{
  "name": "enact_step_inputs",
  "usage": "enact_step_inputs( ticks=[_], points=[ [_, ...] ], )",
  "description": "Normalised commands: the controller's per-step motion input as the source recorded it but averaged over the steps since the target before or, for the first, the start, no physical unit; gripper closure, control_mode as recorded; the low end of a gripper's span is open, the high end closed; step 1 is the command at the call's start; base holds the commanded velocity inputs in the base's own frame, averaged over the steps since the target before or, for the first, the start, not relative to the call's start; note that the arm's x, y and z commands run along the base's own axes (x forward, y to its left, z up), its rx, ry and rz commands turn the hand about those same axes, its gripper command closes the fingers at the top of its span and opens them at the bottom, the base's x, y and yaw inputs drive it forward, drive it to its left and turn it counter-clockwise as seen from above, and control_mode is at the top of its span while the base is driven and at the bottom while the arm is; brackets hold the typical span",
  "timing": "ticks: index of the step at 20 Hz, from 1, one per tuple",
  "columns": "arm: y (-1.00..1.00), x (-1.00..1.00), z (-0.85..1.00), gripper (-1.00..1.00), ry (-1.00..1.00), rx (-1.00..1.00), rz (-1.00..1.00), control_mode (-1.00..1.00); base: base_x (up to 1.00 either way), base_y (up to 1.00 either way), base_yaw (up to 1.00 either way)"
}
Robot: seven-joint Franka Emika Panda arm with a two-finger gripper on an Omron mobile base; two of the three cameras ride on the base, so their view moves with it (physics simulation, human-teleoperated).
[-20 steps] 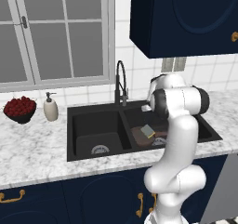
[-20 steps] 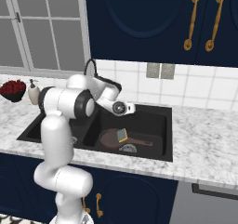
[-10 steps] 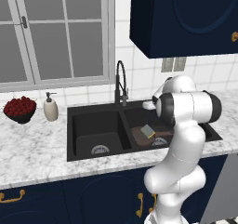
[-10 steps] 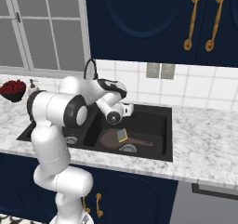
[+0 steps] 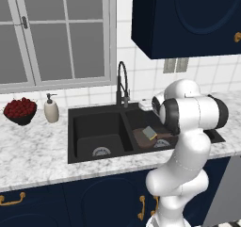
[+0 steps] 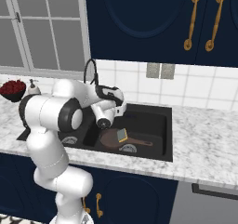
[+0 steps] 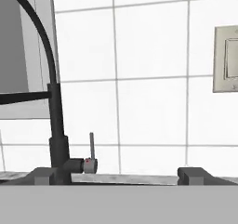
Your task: Pick the pan and sponge and place them into the sink. Then turn on the water.
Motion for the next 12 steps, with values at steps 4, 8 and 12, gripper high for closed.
enact_step_inputs(
  ticks=[4, 8, 12],
  points=[
    [0.16, 0.27, 0.02, -1.00, 0.00, 0.00, 0.00, -1.00, 0.00, 0.00, 0.00],
    [0.04, 0.28, 0.00, -1.00, 0.00, 0.00, 0.00, -1.00, 0.00, 0.00, 0.00],
    [0.00, 0.31, 0.00, -1.00, 0.00, 0.00, 0.00, -1.00, 0.00, 0.00, 0.00]
  ],
)
